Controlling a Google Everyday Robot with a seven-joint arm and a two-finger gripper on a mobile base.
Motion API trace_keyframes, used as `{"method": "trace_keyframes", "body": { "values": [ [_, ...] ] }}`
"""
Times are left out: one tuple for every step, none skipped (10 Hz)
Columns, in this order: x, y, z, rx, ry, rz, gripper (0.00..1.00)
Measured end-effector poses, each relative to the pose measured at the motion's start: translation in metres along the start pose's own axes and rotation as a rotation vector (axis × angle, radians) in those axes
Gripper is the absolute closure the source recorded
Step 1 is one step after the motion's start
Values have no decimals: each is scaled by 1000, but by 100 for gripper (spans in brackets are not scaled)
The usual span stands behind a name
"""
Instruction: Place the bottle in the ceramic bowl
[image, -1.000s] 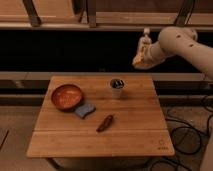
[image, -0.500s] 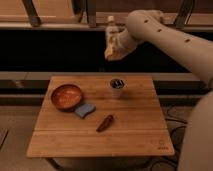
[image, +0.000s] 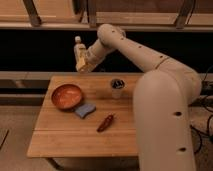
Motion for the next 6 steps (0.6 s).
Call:
{"method": "trace_keyframes", "body": {
  "values": [
    [2,6,20,-66,31,12,88],
    [4,11,34,-122,56,25,88],
    [13,15,50,-184,90,44,88],
    [22,18,59,-216,116,55,88],
    [34,19,68,-236,146,63,88],
    [33,20,67,-237,143,62,88]
  ]
}}
